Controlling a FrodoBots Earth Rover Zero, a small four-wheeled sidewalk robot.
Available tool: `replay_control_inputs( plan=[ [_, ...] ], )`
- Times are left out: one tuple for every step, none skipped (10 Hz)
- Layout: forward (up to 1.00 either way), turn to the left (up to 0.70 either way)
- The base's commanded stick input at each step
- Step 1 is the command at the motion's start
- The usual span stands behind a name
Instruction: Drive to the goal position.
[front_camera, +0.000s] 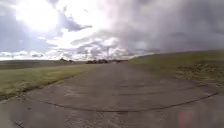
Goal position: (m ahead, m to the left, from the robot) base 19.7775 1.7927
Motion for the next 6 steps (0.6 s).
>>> replay_control_inputs(
  plan=[
    [1.00, 0.00],
    [1.00, 0.00],
    [1.00, 0.00],
    [1.00, 0.00],
    [1.00, 0.00],
    [1.00, 0.00]
  ],
)
